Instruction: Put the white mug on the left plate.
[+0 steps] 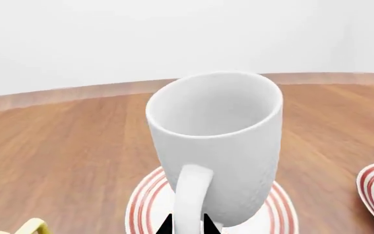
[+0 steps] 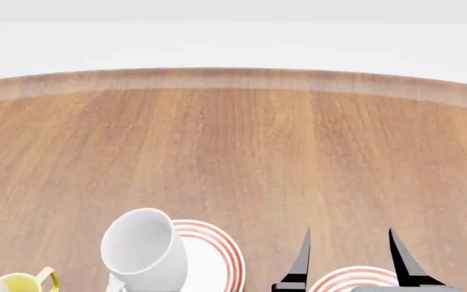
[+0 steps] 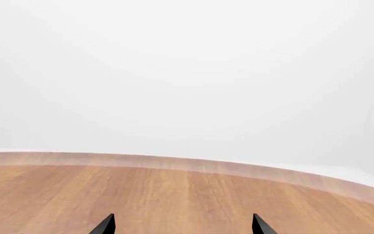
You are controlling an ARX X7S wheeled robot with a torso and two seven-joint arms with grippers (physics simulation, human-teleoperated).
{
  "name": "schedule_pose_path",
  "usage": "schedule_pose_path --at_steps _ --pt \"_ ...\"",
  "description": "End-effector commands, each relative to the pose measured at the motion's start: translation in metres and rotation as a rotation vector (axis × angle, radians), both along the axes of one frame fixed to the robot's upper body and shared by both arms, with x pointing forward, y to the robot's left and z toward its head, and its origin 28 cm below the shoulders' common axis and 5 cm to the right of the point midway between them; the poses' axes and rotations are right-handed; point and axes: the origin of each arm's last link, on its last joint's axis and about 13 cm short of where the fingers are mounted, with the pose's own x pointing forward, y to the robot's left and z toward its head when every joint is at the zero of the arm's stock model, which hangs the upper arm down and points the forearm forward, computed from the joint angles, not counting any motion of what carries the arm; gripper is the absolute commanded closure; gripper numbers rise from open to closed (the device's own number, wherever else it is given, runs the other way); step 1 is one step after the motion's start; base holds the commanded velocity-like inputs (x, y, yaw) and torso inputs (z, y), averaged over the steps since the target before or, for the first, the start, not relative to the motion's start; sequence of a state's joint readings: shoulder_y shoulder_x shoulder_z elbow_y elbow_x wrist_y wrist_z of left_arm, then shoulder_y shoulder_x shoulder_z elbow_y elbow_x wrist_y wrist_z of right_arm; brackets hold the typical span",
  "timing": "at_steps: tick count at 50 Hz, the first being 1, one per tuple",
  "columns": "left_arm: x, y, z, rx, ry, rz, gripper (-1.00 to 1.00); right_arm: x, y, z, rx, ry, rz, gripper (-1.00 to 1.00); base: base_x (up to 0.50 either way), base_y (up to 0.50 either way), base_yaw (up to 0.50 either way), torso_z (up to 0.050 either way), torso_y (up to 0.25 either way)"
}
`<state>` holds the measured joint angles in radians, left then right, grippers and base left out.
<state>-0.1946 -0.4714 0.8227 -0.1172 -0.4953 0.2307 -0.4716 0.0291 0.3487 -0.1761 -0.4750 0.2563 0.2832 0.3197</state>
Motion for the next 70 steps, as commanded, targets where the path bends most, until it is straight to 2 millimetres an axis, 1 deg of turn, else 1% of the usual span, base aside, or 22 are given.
schedule_pose_path --at_steps 1,5,14,23,36,43,61,67,70 --pt "0.013 -0.003 0.001 -0.005 -0.001 0.006 1.00 0.000 -0.001 -0.001 0.001 0.000 -0.004 -1.00 0.00 0.00 0.00 0.000 0.000" --pt "0.015 -0.004 0.000 -0.009 0.001 0.013 1.00 0.000 0.000 -0.003 0.001 0.005 -0.003 -1.00 0.00 0.00 0.00 0.000 0.000" --pt "0.023 -0.006 0.000 -0.023 0.006 0.021 1.00 0.000 -0.001 -0.003 0.002 0.004 -0.005 -1.00 0.00 0.00 0.00 0.000 0.000" --pt "0.029 -0.008 0.003 -0.023 0.008 0.018 1.00 -0.001 -0.002 -0.004 0.008 0.004 -0.007 -1.00 0.00 0.00 0.00 0.000 0.001" --pt "0.041 -0.011 -0.007 0.003 0.023 0.052 1.00 -0.001 -0.003 -0.004 0.010 0.002 -0.010 -1.00 0.00 0.00 0.00 0.000 0.000" --pt "0.044 -0.016 -0.007 0.006 0.045 0.071 1.00 -0.001 -0.003 -0.006 0.013 0.004 -0.009 -1.00 0.00 0.00 0.00 0.000 0.000" --pt "0.048 -0.024 -0.017 0.057 0.060 0.109 1.00 -0.002 -0.004 -0.009 0.018 0.004 -0.016 -1.00 0.00 0.00 0.00 0.000 0.001" --pt "0.051 -0.026 -0.023 0.086 0.081 0.131 1.00 -0.003 -0.005 -0.009 0.021 0.002 -0.016 -1.00 0.00 0.00 0.00 0.000 0.000" --pt "0.050 -0.028 -0.022 0.089 0.084 0.129 1.00 -0.003 -0.005 -0.008 0.023 -0.002 -0.017 -1.00 0.00 0.00 0.00 0.000 0.000"
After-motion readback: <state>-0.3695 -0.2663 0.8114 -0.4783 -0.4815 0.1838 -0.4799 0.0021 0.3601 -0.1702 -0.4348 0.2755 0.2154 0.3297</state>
